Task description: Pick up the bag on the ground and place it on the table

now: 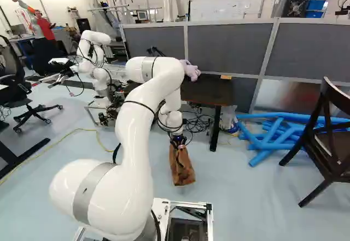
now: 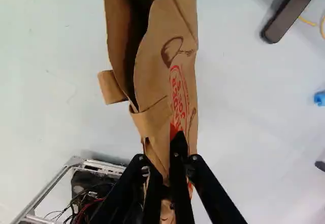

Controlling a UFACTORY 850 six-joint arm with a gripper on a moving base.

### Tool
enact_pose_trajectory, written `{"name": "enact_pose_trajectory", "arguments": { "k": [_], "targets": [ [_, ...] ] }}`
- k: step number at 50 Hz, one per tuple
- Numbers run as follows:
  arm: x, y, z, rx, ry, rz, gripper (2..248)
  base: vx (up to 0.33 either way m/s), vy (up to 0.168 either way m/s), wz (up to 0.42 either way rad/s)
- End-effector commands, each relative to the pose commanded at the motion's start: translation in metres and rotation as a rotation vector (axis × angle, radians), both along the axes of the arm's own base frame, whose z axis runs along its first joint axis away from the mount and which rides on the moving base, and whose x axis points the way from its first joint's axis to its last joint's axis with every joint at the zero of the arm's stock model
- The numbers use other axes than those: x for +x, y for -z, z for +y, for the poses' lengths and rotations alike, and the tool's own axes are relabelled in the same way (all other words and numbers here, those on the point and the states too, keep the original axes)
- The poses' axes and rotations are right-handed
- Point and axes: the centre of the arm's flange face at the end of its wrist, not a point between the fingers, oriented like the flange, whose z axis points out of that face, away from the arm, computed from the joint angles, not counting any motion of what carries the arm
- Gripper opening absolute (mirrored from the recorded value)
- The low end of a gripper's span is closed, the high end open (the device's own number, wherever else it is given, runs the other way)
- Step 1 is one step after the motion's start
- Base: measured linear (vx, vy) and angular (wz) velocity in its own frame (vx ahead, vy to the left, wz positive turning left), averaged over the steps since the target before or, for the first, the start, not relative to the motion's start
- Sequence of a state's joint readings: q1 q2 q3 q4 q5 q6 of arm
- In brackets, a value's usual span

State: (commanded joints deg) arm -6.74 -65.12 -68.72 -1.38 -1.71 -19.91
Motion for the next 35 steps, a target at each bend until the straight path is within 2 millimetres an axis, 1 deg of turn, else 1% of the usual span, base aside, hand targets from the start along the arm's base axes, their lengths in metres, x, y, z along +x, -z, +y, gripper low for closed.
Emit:
{"name": "enact_pose_trajectory", "arguments": {
  "k": [35],
  "targets": [
    [-0.054,-0.052,0.018,0.005,-0.011,0.044,21,0.0,0.0,0.0]
  ]
}}
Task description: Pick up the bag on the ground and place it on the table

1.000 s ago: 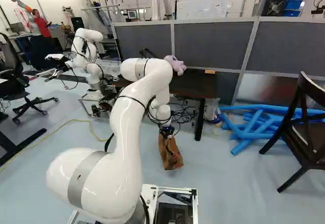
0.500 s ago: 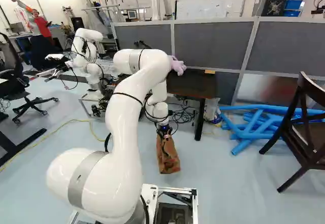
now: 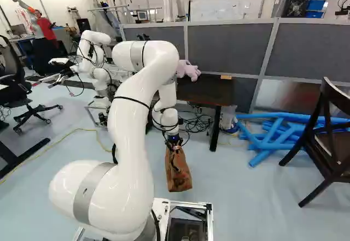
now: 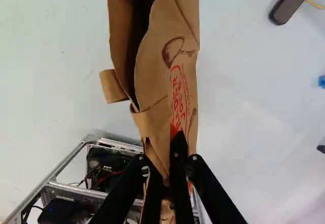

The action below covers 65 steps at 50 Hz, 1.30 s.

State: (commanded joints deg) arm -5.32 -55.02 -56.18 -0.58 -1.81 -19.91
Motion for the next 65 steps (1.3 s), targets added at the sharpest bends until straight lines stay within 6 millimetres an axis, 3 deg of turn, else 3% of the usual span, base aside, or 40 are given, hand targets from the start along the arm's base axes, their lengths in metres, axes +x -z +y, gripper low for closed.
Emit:
{"name": "enact_pose_trajectory", "arguments": {
  "k": [27,65],
  "targets": [
    [-0.042,-0.04,0.005,0.001,-0.003,0.015,21,0.0,0.0,0.0],
    [-0.058,-0.099,0.007,0.0,-0.005,0.014,21,0.0,0.0,0.0]
  ]
}}
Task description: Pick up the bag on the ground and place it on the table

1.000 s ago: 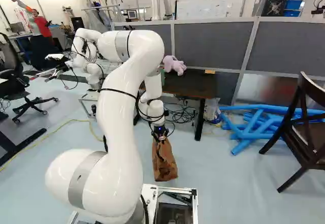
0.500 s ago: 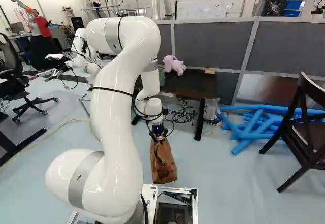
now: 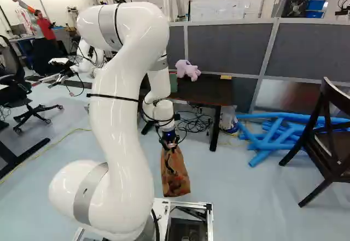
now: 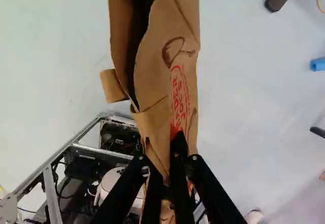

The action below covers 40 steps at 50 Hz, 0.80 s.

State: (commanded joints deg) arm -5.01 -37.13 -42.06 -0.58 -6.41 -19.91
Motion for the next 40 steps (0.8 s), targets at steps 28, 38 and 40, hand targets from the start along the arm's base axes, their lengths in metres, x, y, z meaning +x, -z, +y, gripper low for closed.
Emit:
{"name": "enact_pose_trajectory", "arguments": {
  "k": [28,38,40],
  "targets": [
    [-0.007,-0.044,0.002,0.0,-0.004,0.008,21,0.0,0.0,0.0],
    [-0.011,-0.059,0.003,0.0,-0.005,0.013,21,0.0,0.0,0.0],
    [-0.012,-0.062,0.003,0.0,-0.005,0.013,21,0.0,0.0,0.0]
  ]
}}
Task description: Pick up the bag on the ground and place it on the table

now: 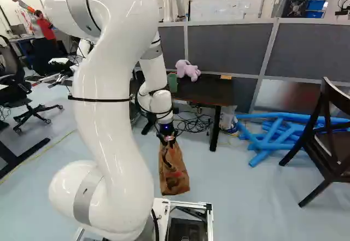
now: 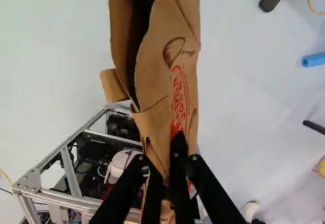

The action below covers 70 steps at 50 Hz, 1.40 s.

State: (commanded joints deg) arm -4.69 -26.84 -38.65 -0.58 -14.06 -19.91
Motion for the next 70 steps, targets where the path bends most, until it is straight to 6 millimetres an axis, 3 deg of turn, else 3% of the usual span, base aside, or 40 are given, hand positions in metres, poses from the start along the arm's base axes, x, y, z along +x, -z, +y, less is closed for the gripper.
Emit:
{"name": "enact_pose_trajectory", "arguments": {
  "k": [70],
  "targets": [
    [-0.019,-0.111,0.002,-0.004,-0.001,-0.02,21,0.0,0.0,0.0]
  ]
}}
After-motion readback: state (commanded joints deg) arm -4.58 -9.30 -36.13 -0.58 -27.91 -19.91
